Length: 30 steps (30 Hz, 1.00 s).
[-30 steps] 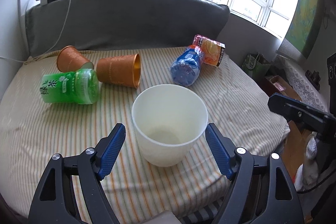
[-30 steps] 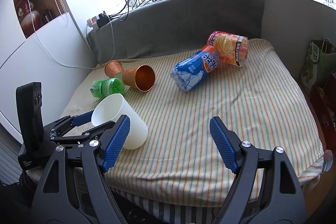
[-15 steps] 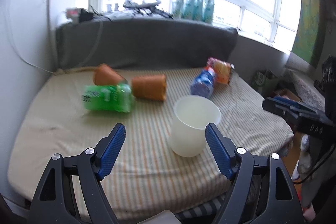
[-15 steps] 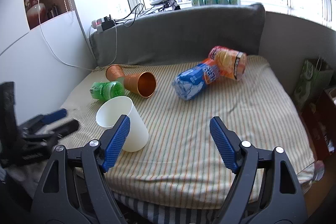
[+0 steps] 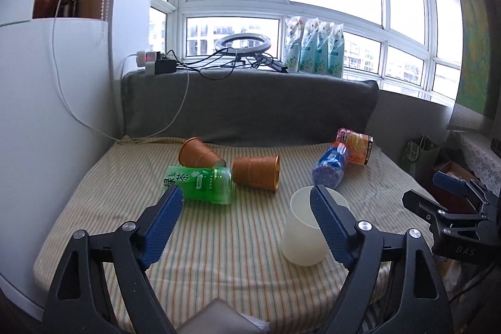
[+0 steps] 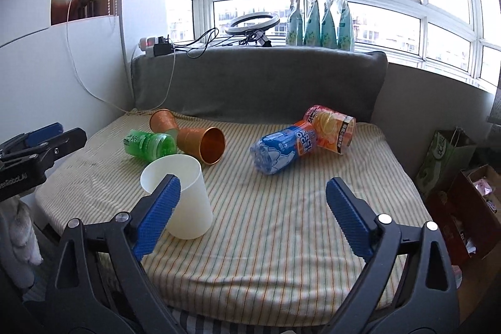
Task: Flip cup upright
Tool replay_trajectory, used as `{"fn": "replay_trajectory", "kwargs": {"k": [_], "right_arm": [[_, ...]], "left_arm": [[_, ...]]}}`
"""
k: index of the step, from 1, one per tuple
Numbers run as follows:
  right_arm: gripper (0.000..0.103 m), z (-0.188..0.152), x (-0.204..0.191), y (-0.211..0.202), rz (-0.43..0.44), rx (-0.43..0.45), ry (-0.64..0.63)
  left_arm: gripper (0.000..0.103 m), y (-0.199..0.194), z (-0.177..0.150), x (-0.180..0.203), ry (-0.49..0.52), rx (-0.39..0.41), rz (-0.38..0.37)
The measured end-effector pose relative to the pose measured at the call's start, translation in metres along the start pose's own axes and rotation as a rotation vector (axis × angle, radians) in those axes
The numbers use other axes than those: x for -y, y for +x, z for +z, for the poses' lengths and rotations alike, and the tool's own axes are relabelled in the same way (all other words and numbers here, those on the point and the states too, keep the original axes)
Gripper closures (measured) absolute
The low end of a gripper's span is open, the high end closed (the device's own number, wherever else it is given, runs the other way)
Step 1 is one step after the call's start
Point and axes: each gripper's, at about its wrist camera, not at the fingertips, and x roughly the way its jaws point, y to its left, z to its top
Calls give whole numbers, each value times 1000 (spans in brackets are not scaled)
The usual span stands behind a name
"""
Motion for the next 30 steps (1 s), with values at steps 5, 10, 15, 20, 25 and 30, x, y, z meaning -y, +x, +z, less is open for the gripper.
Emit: {"fn": "replay_trajectory", "kwargs": {"k": [5, 10, 15, 20, 25, 30], "right_arm": [[7, -1, 0, 0, -6, 3, -4], [7, -2, -1, 2, -2, -5, -5], [7, -2, -2, 4, 1, -12, -9], [7, -1, -2, 6, 4, -14, -10], [7, -2, -3, 6, 7, -16, -13], [7, -3, -5, 8, 12, -22, -21]], "left_arm": [[20, 0, 0, 2, 2, -1, 0], [20, 0, 1, 1, 1, 2, -1], [20, -1, 1, -1, -5, 4, 6], [20, -1, 1, -1, -3, 4, 10], [20, -1, 0, 0, 2, 0, 9], [20, -1, 1, 1, 9, 3, 9]]}}
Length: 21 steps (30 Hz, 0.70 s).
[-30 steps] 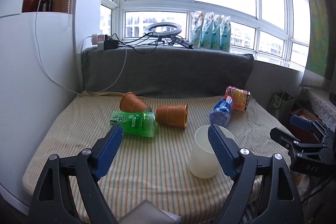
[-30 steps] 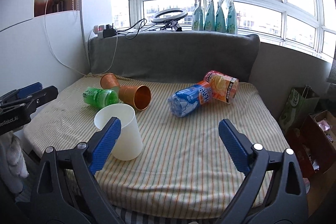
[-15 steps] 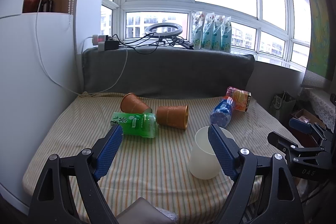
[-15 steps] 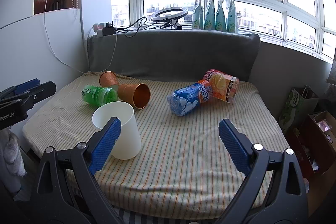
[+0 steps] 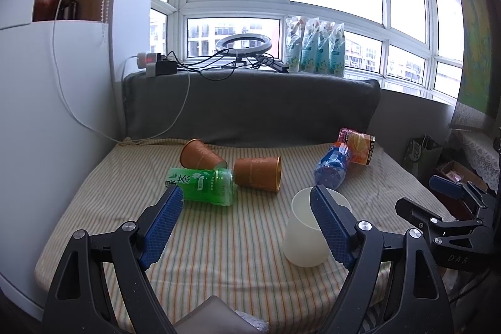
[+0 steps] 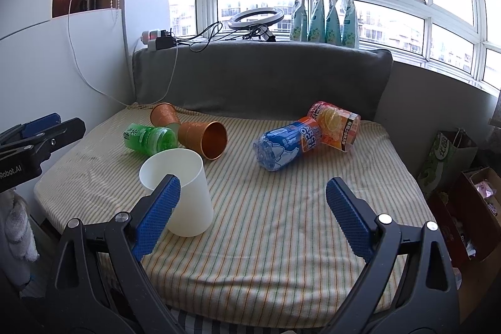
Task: Flip cup upright
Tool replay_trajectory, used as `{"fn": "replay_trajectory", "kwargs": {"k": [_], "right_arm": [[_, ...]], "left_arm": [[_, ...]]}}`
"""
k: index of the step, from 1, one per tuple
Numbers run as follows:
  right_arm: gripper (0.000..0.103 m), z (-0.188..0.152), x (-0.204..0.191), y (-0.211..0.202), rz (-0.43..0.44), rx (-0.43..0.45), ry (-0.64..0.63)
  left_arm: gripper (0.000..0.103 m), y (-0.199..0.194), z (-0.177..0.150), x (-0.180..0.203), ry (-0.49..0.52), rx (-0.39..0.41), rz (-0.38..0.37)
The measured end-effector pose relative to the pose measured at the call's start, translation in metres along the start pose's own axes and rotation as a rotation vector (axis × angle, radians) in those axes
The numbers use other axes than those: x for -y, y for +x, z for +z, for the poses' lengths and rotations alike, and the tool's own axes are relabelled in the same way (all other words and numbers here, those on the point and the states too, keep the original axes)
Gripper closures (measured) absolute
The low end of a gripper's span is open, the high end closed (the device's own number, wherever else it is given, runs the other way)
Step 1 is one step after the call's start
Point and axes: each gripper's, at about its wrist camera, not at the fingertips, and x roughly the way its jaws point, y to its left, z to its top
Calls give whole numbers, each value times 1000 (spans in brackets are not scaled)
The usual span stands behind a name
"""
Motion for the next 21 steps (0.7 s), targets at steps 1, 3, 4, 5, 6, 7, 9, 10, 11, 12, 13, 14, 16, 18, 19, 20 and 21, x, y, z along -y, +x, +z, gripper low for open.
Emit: {"fn": "replay_trajectory", "kwargs": {"k": [1, 3, 4, 5, 6, 7, 9, 10, 11, 12, 13, 14, 16, 18, 19, 20, 21], "right_arm": [[7, 0, 0, 0, 0, 0, 0], [7, 0, 0, 0, 1, -1, 2], [7, 0, 0, 0, 2, -2, 4], [7, 0, 0, 1, 2, -3, 4], [7, 0, 0, 1, 1, -2, 3], [7, 0, -1, 1, 1, -3, 1], [7, 0, -1, 1, 1, -2, 4], [7, 0, -1, 1, 1, -3, 5], [7, 0, -1, 1, 1, -3, 5], [7, 0, -1, 1, 0, -2, 4], [7, 0, -1, 1, 2, -4, 3], [7, 0, -1, 1, 2, -5, 3], [7, -1, -2, 4, 5, -8, 0], [7, -2, -3, 6, 7, -12, -2], [7, -2, -4, 7, 9, -14, -3], [7, -3, -4, 8, 12, -17, -3], [7, -3, -4, 10, 14, -19, -5]], "left_arm": [[20, 0, 0, 0, 1, 0, 1], [20, 0, 0, 0, -1, -2, 1], [20, 1, 0, 0, 0, -2, 2], [20, 1, 0, 0, 0, -2, 2], [20, 1, 0, 0, 1, -1, 1], [20, 0, 0, 0, 1, -1, 1], [20, 1, 0, 0, 2, 1, 2], [20, 1, 0, 0, 2, 2, 2], [20, 1, 0, 0, 3, 3, 4], [20, 2, 0, 0, 4, 3, 5], [20, 2, 0, 1, 6, 3, 5], [20, 2, -1, 1, 9, 3, 8], [20, 3, -1, 1, 12, 7, 10], [20, 3, -1, 1, 14, 9, 11], [20, 3, -1, 1, 14, 8, 11], [20, 3, -1, 0, 15, 7, 11], [20, 4, -1, 0, 14, 4, 9]]}}
